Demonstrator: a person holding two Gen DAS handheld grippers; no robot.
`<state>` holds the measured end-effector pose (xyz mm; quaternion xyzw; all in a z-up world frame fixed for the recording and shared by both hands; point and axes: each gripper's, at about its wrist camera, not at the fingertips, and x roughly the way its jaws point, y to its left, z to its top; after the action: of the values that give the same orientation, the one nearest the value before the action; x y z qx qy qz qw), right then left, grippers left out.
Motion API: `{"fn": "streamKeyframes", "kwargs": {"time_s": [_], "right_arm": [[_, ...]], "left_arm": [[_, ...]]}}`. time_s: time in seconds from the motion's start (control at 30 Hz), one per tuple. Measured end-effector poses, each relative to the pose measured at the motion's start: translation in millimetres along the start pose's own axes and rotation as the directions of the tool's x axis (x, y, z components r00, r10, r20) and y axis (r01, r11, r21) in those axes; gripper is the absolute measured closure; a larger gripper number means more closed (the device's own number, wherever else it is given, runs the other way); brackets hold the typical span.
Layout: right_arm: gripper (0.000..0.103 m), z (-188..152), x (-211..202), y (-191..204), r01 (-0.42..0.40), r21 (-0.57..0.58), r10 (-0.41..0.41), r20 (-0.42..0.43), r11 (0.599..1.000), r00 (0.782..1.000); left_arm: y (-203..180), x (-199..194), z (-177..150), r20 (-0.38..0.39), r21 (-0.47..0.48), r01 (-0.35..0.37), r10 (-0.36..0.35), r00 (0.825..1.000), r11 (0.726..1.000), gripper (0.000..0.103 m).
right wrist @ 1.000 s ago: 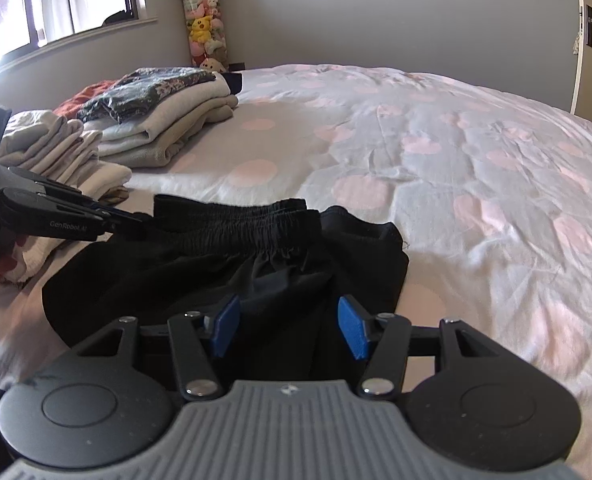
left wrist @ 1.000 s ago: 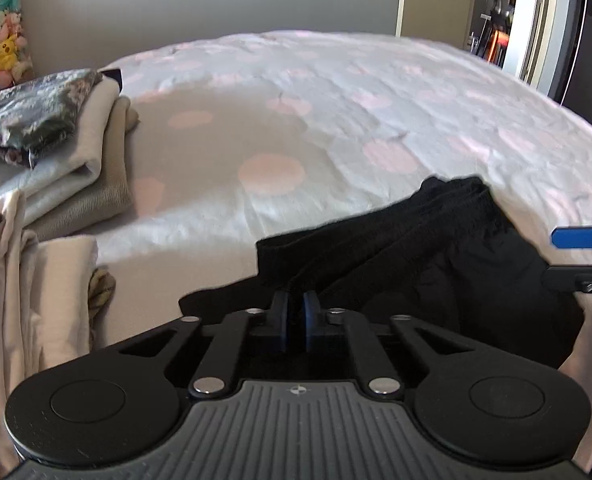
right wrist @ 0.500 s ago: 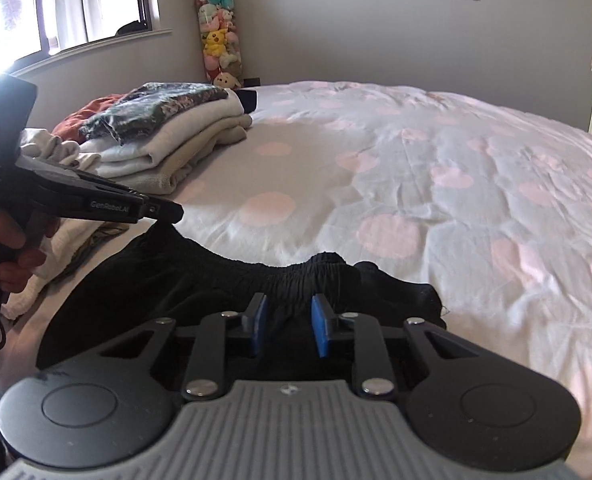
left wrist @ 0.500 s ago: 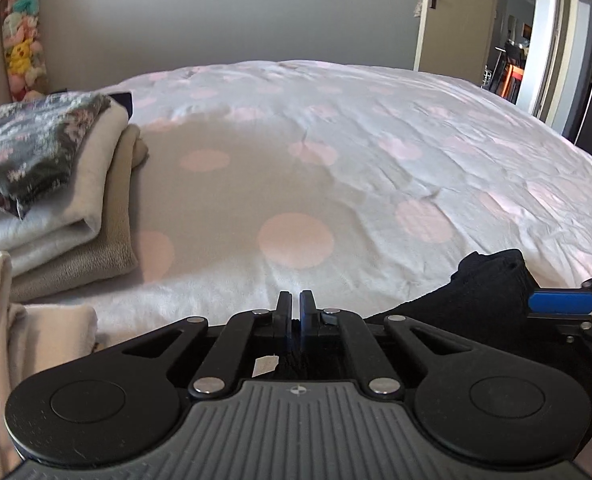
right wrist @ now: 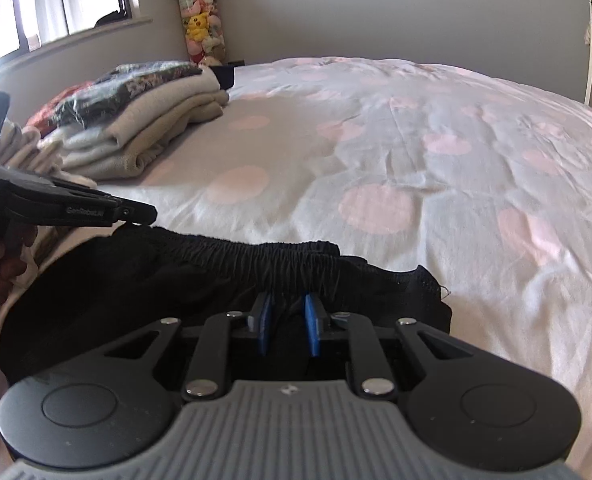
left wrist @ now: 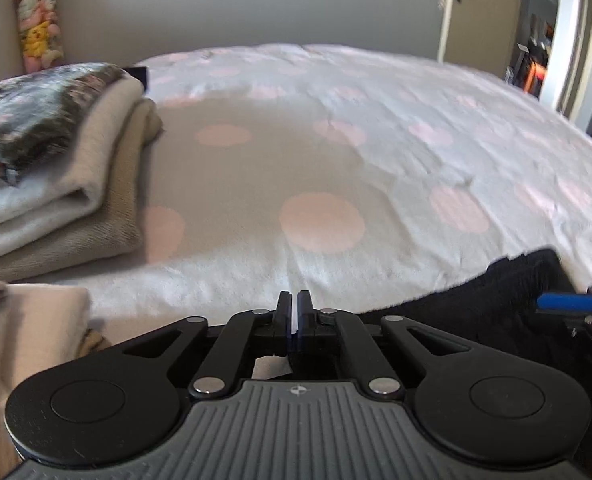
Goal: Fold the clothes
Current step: 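Move both open tools back over the waistband of the folded shorts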
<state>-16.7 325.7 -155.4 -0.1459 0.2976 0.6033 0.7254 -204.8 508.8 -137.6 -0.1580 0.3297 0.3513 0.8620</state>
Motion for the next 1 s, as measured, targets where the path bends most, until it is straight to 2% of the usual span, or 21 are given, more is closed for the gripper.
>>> {"fn": "streamKeyframes", "kwargs": {"time_s": [0.1,0.23,0.33,0.43,0.5,0.57,0.67,0.77,0.83,0.87,0.97,1.0], "right_arm": [[0.063,1,-21,-5,0.008,0.052,-0.009,0.024,0.999,1.000],[0.061,-5,-49,-9,0.001,0.097,-0.003,0.022,0.995,1.000],[0.052,-14,-71,-8,-0.001,0.081,-0.001,0.014,0.997,1.000],[0.050,-25,-90,-4,-0.016,0.046,0.017,-0.011,0.999,1.000],[0.039,-33,-100,0,-0.015,0.021,0.016,-0.033,1.000,0.999],[0.033,-42,-106,3,-0.017,0.006,0.017,-0.061,1.000,0.998],[0.033,-55,-104,6,-0.021,-0.008,0.020,-0.119,1.000,0.993],[0.035,-59,-92,10,0.005,-0.037,-0.011,-0.170,0.999,0.985],[0.046,-61,-85,12,0.018,-0.048,-0.028,-0.204,0.999,0.979],[0.054,-62,-82,12,0.028,-0.052,-0.038,-0.215,0.998,0.976],[0.073,-65,-75,12,0.055,-0.065,-0.070,-0.249,0.996,0.966],[0.082,-66,-75,12,0.067,-0.067,-0.081,-0.249,0.996,0.965]], "left_arm": [[2,-35,-3,0.026,-0.031,-0.006,0.007,1.000,1.000,0.094],[-1,-75,-26,0.011,-0.053,-0.024,0.025,1.000,0.998,0.090],[-5,-96,-48,-0.014,-0.071,-0.046,0.045,0.999,0.996,0.087],[-8,-111,-71,-0.036,-0.101,-0.055,0.052,0.998,0.993,0.080],[-11,-118,-86,-0.049,-0.113,-0.054,0.049,0.998,0.992,0.074],[-15,-118,-97,-0.065,-0.114,-0.061,0.054,0.996,0.992,0.069],[-22,-118,-113,-0.088,-0.115,-0.072,0.062,0.994,0.991,0.065],[-26,-112,-121,-0.102,-0.127,-0.082,0.069,0.992,0.989,0.065],[-27,-108,-123,-0.105,-0.127,-0.089,0.075,0.992,0.988,0.065],[-27,-107,-124,-0.107,-0.127,-0.092,0.079,0.991,0.988,0.066],[-28,-106,-126,-0.090,-0.129,-0.087,0.075,0.993,0.988,0.085],[-27,-107,-126,-0.086,-0.130,-0.089,0.078,0.993,0.987,0.096]]}}
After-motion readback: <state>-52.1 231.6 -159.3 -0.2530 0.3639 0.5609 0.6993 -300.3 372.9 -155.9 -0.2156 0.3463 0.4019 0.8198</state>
